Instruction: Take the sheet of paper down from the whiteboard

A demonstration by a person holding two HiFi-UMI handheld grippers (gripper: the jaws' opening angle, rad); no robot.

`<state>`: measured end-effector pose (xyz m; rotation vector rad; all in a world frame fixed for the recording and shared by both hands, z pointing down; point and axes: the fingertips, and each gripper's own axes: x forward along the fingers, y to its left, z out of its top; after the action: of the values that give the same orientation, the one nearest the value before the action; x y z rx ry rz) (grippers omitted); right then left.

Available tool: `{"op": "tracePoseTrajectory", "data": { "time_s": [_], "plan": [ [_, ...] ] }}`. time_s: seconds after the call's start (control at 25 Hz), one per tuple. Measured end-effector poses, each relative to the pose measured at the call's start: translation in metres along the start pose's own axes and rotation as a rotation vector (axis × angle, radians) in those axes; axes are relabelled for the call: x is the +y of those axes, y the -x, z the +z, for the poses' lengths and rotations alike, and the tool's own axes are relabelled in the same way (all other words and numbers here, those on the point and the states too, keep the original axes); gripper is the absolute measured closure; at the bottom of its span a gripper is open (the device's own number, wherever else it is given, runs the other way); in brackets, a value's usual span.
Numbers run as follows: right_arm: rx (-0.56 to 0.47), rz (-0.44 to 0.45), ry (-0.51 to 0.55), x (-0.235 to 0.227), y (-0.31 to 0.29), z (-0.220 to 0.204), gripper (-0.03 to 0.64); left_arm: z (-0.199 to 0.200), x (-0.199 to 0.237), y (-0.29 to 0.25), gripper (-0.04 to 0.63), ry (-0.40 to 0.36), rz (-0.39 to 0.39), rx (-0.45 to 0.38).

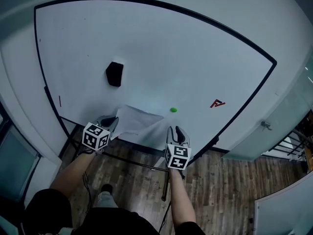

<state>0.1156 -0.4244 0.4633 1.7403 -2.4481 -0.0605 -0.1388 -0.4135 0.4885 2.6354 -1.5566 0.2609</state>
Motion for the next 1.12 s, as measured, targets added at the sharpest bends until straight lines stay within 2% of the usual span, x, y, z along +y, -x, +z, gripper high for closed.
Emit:
{"op": "tracePoseTrajectory", "data": {
  "time_s": [0.2,0.64,1.12],
  "plan": [
    [-0.012,0.037,-0.002,0.003,0.012,-0.002,0.535,-0.007,-0.011,0.011,0.575,0.006,0.010,0.003],
    [-0.015,0.048,-0.017,0.008,0.027,-0.012,0.584,-0.017,-0.019,0.019,0.575,0.010,0.014,0.012],
    [-0.008,0.045,-0.029,0.000,0.034,-0.020,0.592,-0.016,-0.032,0.007,0.575,-0.006,-0.011,0.024]
  ]
}}
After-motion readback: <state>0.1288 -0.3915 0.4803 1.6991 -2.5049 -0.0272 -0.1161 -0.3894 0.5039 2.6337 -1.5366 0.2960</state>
